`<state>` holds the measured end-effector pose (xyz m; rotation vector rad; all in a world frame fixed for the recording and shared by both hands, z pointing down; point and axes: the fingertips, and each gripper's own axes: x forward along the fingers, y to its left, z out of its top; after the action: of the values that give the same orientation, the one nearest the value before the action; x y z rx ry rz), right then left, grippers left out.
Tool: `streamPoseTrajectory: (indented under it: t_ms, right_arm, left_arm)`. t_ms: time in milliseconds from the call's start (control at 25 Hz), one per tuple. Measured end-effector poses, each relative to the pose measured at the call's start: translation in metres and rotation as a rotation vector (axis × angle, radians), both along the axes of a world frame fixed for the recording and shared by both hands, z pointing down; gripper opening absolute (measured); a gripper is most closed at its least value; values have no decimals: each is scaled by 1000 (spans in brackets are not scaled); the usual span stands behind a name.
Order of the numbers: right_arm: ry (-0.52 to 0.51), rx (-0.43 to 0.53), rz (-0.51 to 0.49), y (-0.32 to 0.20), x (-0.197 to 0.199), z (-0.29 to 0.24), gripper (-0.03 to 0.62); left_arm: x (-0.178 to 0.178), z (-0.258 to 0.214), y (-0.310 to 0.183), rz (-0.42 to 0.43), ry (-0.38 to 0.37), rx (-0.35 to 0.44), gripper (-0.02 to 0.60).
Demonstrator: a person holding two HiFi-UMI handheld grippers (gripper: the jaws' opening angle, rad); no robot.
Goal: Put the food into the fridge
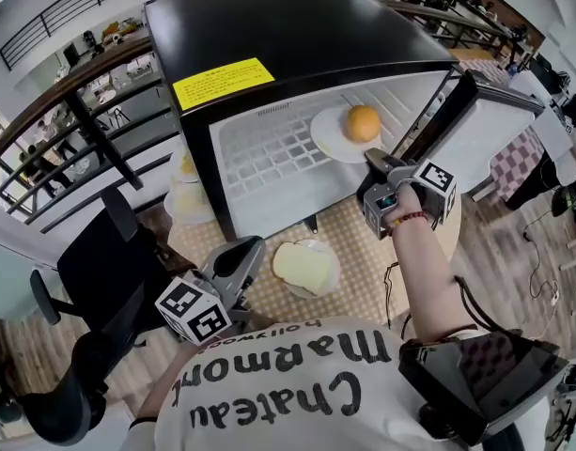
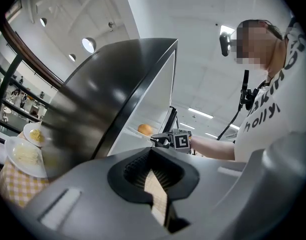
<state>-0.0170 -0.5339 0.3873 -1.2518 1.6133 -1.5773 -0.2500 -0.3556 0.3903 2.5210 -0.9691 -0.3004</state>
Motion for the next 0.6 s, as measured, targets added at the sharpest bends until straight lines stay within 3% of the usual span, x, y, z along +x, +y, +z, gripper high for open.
streamPoseTrajectory:
  t_ms: [600]
  right_arm:
    - [273, -84, 59, -10, 5, 2, 42]
  left_arm:
    - [-19, 3, 13, -27, 13, -13, 5]
